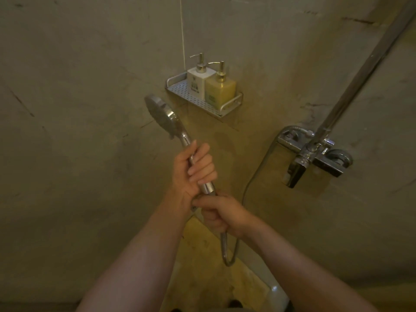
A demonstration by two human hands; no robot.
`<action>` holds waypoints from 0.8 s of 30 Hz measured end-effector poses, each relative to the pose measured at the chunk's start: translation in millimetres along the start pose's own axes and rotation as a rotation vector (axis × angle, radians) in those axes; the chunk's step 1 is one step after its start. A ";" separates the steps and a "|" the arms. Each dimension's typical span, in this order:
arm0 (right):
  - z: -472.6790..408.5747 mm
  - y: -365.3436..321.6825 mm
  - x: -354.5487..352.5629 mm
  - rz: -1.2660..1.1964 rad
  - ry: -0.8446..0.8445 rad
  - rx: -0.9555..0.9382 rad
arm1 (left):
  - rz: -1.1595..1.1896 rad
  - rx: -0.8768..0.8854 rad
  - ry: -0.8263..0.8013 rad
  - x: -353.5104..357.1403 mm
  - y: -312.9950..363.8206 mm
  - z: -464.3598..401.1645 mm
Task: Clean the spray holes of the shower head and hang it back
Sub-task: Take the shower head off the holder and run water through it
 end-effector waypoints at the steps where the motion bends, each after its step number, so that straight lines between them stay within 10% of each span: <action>1: 1.0 0.3 0.3 0.001 -0.026 0.007 | -0.019 -0.024 -0.006 1.2 -0.7 -0.7; 15: -23.5 7.9 -28.1 0.706 0.605 -0.080 | -0.630 0.314 1.442 -15.4 -8.2 -10.1; 19: -20.6 9.7 -37.7 0.769 0.613 -0.047 | -0.740 0.313 1.496 -20.1 -16.8 -15.8; 24: -8.1 0.4 -39.3 0.414 0.457 -0.111 | -0.520 0.113 1.186 -19.6 -22.3 -21.6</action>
Point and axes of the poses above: each hand's wrist, its own z-axis away from the middle knuckle, its own x-axis out of the palm, y = z × x, the point moved 3 cm from there along -z, towards the middle knuckle, and after that the axes turned 2 degrees about -y, right-handed, at the moved point
